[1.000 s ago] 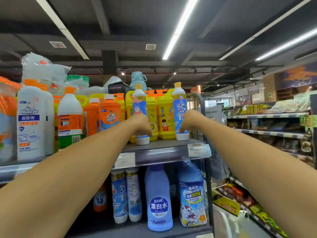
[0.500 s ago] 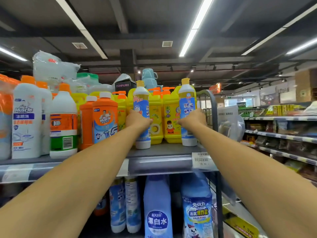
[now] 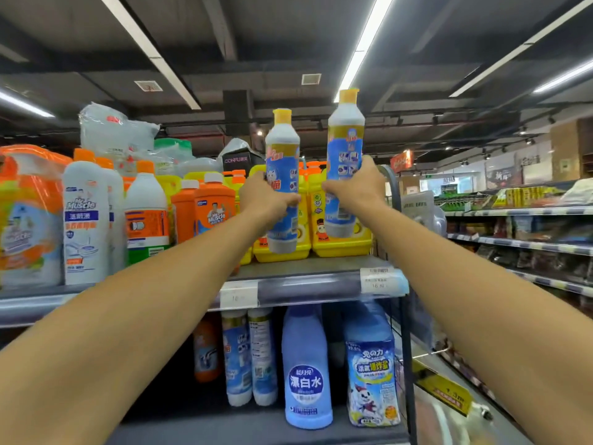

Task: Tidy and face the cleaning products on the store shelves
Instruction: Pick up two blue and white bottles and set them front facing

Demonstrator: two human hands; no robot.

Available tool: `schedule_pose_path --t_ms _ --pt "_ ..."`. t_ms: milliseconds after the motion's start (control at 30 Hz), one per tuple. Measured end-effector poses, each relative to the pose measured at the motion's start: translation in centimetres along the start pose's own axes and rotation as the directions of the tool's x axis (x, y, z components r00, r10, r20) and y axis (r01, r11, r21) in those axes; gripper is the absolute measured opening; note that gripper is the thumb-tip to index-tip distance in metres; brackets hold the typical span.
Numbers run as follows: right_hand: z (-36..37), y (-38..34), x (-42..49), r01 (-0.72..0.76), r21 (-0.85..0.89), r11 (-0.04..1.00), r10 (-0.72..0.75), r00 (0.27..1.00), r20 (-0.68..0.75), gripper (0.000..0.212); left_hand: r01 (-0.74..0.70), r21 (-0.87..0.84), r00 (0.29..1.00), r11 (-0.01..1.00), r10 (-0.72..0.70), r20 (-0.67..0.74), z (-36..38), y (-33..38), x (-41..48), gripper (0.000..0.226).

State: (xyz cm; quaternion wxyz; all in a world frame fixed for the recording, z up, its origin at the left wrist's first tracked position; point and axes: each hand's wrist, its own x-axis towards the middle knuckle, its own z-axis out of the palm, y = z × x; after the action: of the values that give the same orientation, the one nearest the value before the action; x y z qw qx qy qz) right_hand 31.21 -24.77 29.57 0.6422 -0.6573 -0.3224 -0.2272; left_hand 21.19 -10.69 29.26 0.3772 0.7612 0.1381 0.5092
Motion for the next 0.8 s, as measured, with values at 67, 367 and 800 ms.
schedule_pose_path --t_ms 67,367,800 --pt "-0.8 -2.0 -1.6 0.031 0.023 0.999 -0.031 0.999 0.008 0.055 -0.038 -0.028 0.998 0.999 0.039 0.045 -1.7 1.1 -1.5 0.050" --pt "-2.7 -6.9 -13.4 0.052 0.112 0.992 -0.059 0.997 0.056 0.052 -0.065 -0.148 0.981 0.987 0.091 0.174 -10.6 0.8 -10.8 0.053" --pt "1.3 -6.0 -29.4 -0.087 0.046 0.995 0.077 0.979 0.187 0.054 0.055 -0.184 0.947 0.981 0.007 0.320 -20.6 -8.3 -22.3 0.050"
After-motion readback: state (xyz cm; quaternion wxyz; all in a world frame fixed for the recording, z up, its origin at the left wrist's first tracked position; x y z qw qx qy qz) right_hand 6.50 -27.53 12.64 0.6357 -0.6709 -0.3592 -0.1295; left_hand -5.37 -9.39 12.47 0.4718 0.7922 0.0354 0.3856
